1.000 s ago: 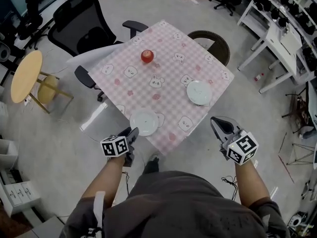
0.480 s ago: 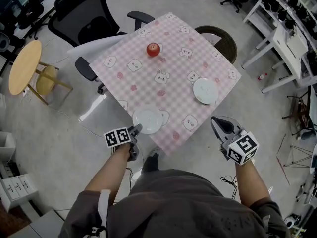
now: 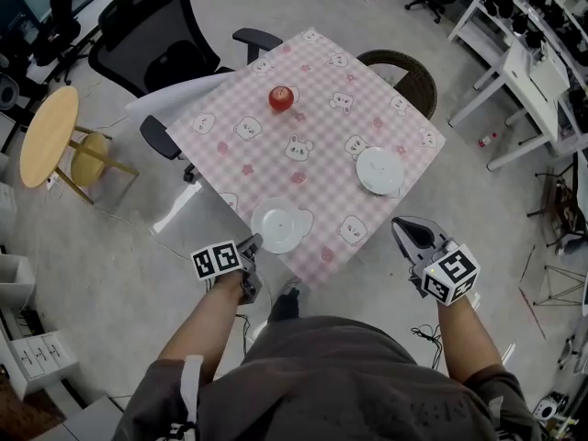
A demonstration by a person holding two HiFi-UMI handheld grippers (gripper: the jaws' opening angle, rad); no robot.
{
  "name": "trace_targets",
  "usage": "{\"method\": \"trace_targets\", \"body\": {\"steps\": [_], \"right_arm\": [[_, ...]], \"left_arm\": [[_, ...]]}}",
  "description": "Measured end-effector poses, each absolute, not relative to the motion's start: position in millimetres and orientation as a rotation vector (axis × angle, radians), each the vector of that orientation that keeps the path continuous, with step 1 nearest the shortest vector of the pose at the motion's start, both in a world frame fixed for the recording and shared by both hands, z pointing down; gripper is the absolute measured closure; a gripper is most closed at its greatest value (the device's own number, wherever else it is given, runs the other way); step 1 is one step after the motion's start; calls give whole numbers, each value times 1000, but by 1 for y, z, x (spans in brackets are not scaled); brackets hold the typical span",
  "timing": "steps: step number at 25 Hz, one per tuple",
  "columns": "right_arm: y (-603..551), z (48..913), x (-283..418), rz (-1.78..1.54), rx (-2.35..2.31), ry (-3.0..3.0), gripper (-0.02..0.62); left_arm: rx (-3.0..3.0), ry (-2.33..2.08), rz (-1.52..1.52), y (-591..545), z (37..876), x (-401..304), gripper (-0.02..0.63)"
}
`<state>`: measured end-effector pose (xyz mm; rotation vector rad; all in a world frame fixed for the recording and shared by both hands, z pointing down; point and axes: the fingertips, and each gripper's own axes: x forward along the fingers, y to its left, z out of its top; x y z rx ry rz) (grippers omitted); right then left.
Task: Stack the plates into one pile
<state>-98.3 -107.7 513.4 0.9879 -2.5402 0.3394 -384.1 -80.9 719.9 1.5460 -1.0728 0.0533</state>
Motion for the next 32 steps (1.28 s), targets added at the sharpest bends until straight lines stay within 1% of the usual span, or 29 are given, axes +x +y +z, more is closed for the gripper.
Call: {"method": "trace_targets", "body": {"steps": [4, 8, 13, 18, 26, 32], "right_arm": [[-109, 510, -90, 340, 1031, -2545, 601], [-109, 505, -76, 342, 1087, -2546, 601], [-108, 497, -46, 338, 1194, -2532, 601], [-111, 490, -7, 333, 1323, -2496, 601], [-101, 487, 52, 347, 1509, -2412, 601], [-93, 490, 85, 374, 1599, -2356, 601]], "left_arm": [[1562, -997, -64, -85, 692, -376, 592], [1611, -945, -108, -95, 662, -363, 592], [1701, -880, -85, -130, 631, -331, 592], [1783, -803, -38, -178, 612, -277, 592], [1850, -701, 95, -242, 622, -183, 592], [1842, -670, 187, -270, 645, -134, 592]]}}
